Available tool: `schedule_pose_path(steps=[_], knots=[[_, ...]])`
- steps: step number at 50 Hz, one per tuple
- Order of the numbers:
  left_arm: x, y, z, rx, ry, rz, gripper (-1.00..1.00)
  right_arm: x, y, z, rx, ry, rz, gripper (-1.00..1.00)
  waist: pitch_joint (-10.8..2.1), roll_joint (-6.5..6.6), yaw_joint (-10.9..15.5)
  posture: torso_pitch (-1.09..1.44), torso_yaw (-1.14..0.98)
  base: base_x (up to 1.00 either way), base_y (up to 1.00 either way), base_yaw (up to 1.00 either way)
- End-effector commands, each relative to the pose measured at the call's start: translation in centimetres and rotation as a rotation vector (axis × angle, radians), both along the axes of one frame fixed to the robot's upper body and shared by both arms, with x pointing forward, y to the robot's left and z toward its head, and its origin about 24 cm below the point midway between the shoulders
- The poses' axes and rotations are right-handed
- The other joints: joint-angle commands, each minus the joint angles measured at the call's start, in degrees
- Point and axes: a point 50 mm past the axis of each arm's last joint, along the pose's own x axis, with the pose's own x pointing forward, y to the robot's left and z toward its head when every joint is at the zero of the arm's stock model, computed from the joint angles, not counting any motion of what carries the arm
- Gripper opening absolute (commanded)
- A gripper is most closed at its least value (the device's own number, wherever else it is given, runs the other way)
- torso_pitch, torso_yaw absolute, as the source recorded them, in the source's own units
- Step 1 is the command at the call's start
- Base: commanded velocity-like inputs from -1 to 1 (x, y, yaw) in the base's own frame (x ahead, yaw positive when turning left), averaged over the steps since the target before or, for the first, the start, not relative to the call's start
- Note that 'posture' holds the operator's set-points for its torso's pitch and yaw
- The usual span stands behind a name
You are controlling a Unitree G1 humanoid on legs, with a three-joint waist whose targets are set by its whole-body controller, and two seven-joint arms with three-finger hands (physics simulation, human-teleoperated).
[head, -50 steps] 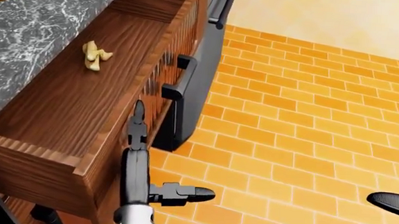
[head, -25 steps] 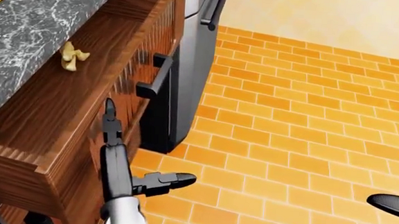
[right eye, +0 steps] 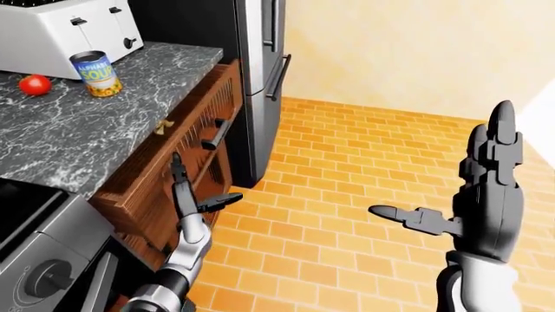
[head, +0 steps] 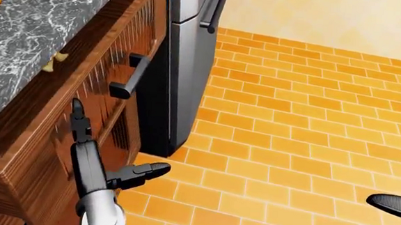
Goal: Close the right drawer.
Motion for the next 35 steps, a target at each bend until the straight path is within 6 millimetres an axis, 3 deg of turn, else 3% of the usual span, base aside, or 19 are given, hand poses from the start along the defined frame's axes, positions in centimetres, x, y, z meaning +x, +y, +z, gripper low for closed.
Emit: schedule_pose_path(steps=[1, 35], knots=[[0.1, 2.2, 0.4, -0.039, -0.011, 0.14, 1.0, -0.4, 0.3, 1.3, -0.042, -0.066, 0.004, 1.0, -0.85, -0.3, 0.7, 0.0, 0.0, 0.0, 0.0, 0.0], [-0.1, 8.7, 0.2, -0.063, -0.001, 0.323, 1.0, -0.2, 0.4, 1.4, -0.047, -0.064, 0.009, 1.0, -0.72, 0.14, 0.41, 0.0, 0.0, 0.0, 0.0, 0.0]])
